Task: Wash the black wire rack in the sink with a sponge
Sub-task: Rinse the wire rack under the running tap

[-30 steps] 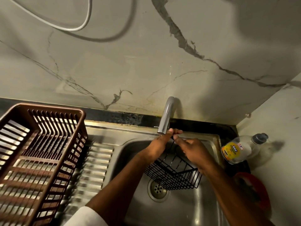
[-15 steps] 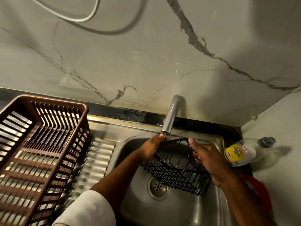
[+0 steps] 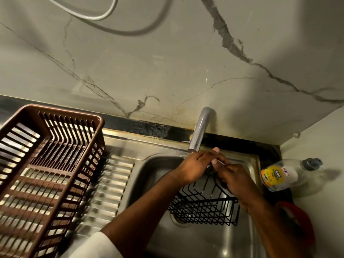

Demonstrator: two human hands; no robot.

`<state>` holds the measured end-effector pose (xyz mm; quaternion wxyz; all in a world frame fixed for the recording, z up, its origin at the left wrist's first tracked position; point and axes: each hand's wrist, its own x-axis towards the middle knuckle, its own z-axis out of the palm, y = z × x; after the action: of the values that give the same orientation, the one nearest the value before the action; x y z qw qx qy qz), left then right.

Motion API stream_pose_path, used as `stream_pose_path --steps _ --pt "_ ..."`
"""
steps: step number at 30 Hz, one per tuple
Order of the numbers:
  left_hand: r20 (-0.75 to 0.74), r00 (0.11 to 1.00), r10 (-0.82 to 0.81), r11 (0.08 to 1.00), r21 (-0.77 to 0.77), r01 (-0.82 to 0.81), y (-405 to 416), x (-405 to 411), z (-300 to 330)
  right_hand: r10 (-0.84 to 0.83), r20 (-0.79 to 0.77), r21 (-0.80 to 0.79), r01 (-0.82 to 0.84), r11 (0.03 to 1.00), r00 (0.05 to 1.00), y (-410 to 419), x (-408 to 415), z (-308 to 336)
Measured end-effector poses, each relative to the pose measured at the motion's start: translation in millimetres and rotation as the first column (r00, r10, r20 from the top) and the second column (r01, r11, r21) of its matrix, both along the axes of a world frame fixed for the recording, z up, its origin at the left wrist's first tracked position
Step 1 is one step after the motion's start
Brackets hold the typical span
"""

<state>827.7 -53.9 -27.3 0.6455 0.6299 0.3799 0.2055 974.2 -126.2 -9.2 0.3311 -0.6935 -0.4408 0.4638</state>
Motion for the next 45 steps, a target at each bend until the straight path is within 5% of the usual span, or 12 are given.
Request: stream_pose_path --steps 5,11,18,22,32,45 --pt "-0.073 0.997 -0.022 1.000 0.016 0.023 10 -9 -18 0.065 -0.071 -0.011 -0.066 0.998 0.995 -5 2 7" --pt "-0.241 0.964 0.117 0.968 -0.188 -0.165 21 -28 -59 -0.001 -0.067 -0.012 0.000 1.000 0.998 -7 14 15" --pt "0.025 0.999 0.043 0.986 -0.165 -0.038 8 10 -11 -0.010 0.113 -0.012 0.012 1.000 0.994 8 4 -5" --pt "0.141 0.990 0.008 0.995 -0.100 0.006 13 12 1 -0.082 0.050 0.017 0.082 0.997 0.995 14 -1 -8" --pt "-0.151 0.988 0.026 0.984 -0.171 -0.052 23 -39 -49 -0.170 -0.076 -0.051 0.167 0.985 0.982 15 7 4" --pt "0.079 0.993 -0.087 0.988 -0.124 0.097 19 -12 1 -0.223 0.072 -0.010 0.224 0.975 0.972 21 -3 5"
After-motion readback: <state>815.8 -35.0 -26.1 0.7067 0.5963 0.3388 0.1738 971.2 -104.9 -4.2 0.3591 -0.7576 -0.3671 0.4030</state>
